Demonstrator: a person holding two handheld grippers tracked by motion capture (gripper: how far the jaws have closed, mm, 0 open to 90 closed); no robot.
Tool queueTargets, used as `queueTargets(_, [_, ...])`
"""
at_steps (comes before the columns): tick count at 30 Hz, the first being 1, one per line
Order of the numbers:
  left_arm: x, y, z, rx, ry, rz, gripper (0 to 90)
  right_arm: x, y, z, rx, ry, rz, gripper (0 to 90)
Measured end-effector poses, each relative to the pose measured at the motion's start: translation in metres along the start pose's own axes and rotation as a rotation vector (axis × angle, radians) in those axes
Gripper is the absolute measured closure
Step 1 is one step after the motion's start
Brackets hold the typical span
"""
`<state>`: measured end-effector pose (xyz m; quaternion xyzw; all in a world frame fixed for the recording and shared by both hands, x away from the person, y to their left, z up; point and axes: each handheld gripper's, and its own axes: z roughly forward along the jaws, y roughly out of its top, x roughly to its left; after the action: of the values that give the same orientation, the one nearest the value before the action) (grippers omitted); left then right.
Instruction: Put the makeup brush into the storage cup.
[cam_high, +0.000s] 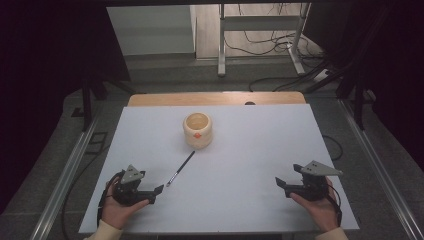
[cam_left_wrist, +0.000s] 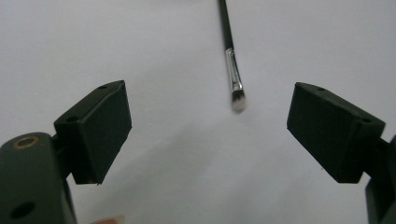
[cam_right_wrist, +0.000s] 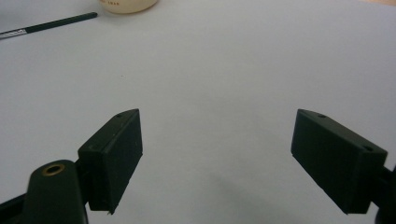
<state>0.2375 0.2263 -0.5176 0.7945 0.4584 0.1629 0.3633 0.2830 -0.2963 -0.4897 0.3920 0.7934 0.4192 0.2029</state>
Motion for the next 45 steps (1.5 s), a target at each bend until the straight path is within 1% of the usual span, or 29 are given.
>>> queueTargets(7, [-0.008, 0.009, -0.004, 0.004, -0.006, 0.017, 14.6, -0.001, 0.0, -0.002, -0.01, -0.001, 0.001, 16.7])
queueTargets(13, [-0.011, 0.018, -0.004, 0.009, -0.016, 0.019, 14.7, -0.003, -0.001, -0.004, -0.011, -0.007, 0.01, 16.8])
queueTargets(17, [-0.013, 0.024, -0.004, 0.02, -0.021, 0.03, 15.2, -0.003, -0.002, -0.005, -0.011, -0.006, 0.013, 16.9])
queueTargets(23, [-0.015, 0.029, 0.0, 0.041, -0.031, 0.028, 15.4, -0.002, -0.001, -0.006, -0.013, -0.006, 0.013, 16.8])
queueTargets(31, [-0.02, 0.039, 0.007, 0.064, -0.051, 0.039, 15.9, -0.001, -0.001, -0.006, -0.009, -0.007, 0.014, 16.8])
queueTargets(37, [-0.02, 0.045, 0.012, 0.087, -0.067, 0.043, 16.6, -0.002, -0.002, -0.006, -0.009, -0.013, 0.016, 16.8])
queueTargets(40, [-0.02, 0.049, 0.014, 0.103, -0.065, 0.036, 16.8, -0.003, -0.002, -0.004, -0.002, -0.013, 0.019, 16.7])
queueTargets(45, [-0.02, 0.056, 0.014, 0.115, -0.059, 0.039, 17.0, -0.002, -0.001, -0.002, 0.0, -0.01, 0.018, 16.7])
